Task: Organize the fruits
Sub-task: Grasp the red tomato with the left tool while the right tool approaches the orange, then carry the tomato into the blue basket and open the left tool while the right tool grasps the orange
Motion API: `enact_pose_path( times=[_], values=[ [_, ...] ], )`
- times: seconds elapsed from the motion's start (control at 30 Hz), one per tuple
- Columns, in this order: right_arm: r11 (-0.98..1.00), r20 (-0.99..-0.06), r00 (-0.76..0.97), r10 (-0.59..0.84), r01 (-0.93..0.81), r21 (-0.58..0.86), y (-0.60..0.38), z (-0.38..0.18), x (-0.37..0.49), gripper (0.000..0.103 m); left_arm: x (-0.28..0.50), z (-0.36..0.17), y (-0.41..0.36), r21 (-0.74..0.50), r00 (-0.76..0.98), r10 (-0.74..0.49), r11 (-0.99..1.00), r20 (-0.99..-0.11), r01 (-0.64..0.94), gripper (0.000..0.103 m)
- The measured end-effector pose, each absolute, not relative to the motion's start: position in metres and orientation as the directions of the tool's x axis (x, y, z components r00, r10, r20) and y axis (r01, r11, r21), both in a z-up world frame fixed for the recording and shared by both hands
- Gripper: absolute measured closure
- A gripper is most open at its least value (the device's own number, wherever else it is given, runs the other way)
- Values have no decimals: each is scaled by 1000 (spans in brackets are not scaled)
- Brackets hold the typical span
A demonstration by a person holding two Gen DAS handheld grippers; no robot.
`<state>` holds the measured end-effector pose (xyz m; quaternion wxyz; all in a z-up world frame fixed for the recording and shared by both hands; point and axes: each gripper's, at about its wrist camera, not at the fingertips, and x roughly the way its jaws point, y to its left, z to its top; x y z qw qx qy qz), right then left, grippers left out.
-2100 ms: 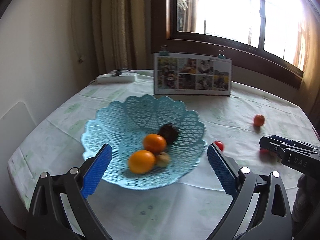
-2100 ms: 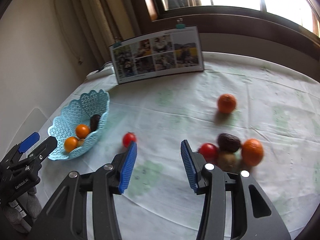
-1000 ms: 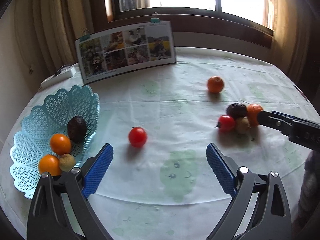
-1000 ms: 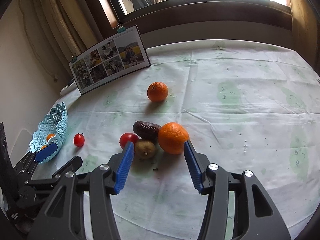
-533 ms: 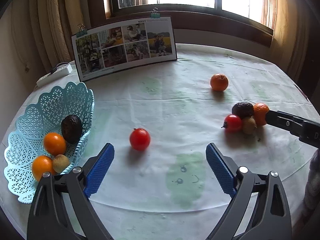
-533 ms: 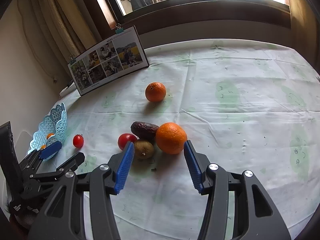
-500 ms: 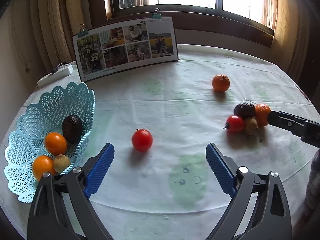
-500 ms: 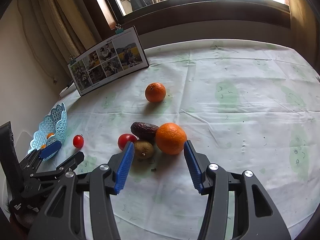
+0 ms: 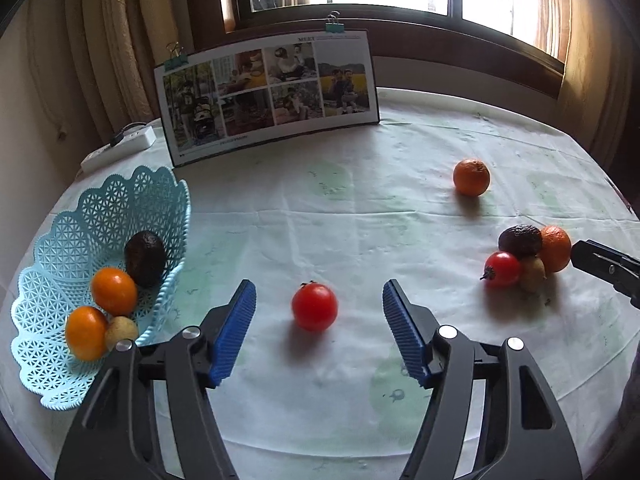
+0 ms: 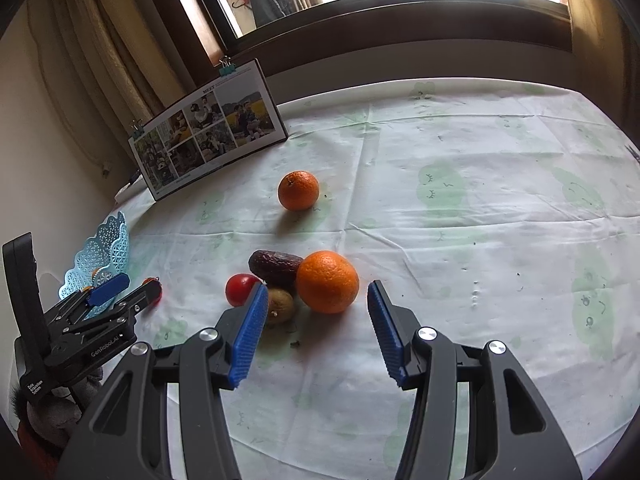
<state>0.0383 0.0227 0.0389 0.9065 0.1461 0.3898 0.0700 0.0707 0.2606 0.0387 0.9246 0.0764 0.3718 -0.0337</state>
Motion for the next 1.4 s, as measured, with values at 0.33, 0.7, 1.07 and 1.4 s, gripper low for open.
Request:
enact_pose_path(
  times=[0.33,0.7,1.07,1.4],
  values=[
    [943,-691,679,248,-6,332,19,34,41,51,86,25,256,108,670,-7,986,-742,129,63],
    [946,-716,658,233,16,323,16,26,44,51,85,27,264,60,681,-43,990,-731,127,76],
    [956,-730,649,215,10,292,22,23,51,51,70,37,264,68,735,-38,991,-677,114,76],
    [935,-741,613,274,10,354,19,16,73,60,65,36,267,55,733,-47,992,-678,115,77]
  ],
)
